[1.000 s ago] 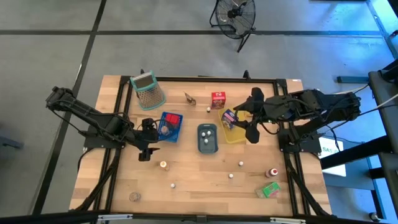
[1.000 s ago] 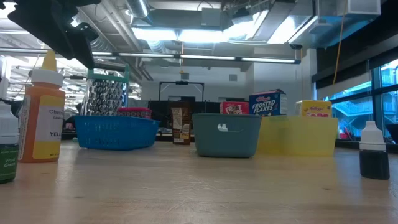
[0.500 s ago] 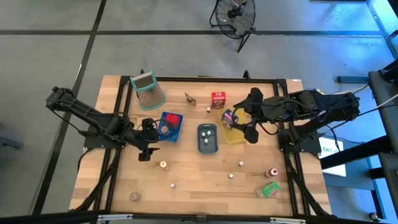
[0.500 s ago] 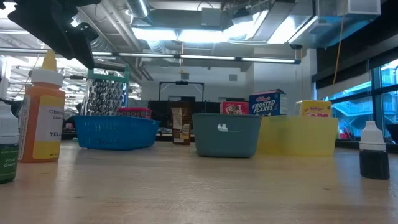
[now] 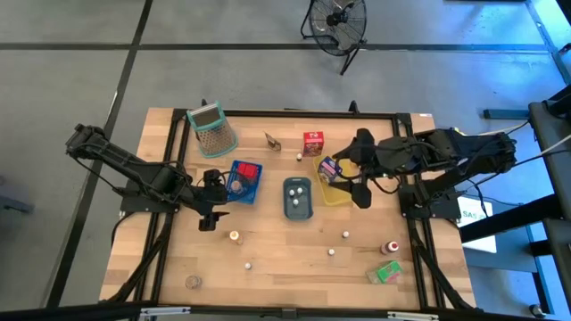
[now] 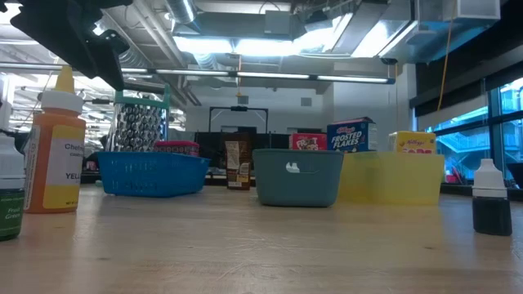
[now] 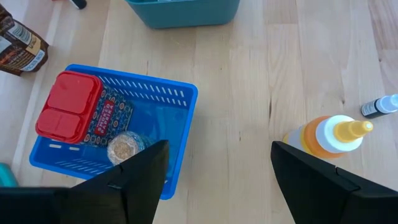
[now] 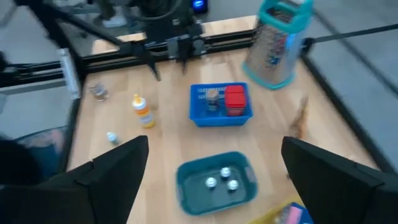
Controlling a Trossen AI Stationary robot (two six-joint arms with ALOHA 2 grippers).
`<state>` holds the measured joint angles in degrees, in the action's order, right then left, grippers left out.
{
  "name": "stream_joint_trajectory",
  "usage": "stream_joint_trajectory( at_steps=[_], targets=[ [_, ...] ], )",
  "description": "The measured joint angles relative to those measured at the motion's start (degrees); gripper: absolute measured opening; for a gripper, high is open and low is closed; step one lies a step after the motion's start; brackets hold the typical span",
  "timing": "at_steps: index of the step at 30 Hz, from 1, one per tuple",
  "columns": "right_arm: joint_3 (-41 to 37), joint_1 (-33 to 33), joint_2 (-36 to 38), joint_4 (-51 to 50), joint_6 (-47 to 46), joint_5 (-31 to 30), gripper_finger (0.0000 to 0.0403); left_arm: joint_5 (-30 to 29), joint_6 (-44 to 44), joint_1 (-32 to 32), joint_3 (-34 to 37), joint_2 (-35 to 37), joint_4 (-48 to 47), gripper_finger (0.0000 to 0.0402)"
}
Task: Pick & Place Kitchen Items
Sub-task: Put the yellow cereal box into the yellow bin
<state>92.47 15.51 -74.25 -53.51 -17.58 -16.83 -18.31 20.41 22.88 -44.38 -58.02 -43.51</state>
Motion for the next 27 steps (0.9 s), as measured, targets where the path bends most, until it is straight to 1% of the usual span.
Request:
stream_joint_trajectory(
  at_steps=[4,8,10,12,14,15,20,24,27],
  targets=[
    [0.0,0.0,0.0,0.2,-1.3,0.6,0.0372,0.0,0.0,0.0,0.0,0.0,0.0,0.0279],
    [0.0,0.0,-0.4,-3.4,-0.1,-0.1,0.0372,0.0,-0.1,0.0,0.0,0.0,0.0,0.0279],
    [0.0,0.0,-0.6,-8.1,2.1,-3.7,0.0372,0.0,-0.1,0.0,0.0,0.0,0.0,0.0279],
    [0.0,0.0,-1.4,-13.0,2.4,-8.8,0.0372,0.0,-0.1,0.0,0.0,0.0,0.0,0.0279],
    [0.0,-0.3,-2.2,-18.9,-0.2,-13.4,0.0372,0.0,-0.1,0.0,0.0,0.0,0.0,0.0279],
    [0.0,-0.5,-2.7,-20.8,-2.2,-14.8,0.0372,0.0,-0.1,0.0,0.0,0.0,0.0,0.0279],
    [0.0,-2.0,-4.7,-26.9,-7.5,-15.1,0.0372,0.0,-0.1,0.0,0.0,0.0,0.0,0.0279],
    [0.0,-3.4,-6.5,-33.4,-7.5,-16.6,0.0372,0.0,-0.1,0.0,0.0,0.0,0.0,0.0279],
    [0.0,-4.6,-7.4,-35.6,-7.5,-15.9,0.0372,0.0,-0.1,0.0,0.0,0.0,0.0,0.0279]
  ],
)
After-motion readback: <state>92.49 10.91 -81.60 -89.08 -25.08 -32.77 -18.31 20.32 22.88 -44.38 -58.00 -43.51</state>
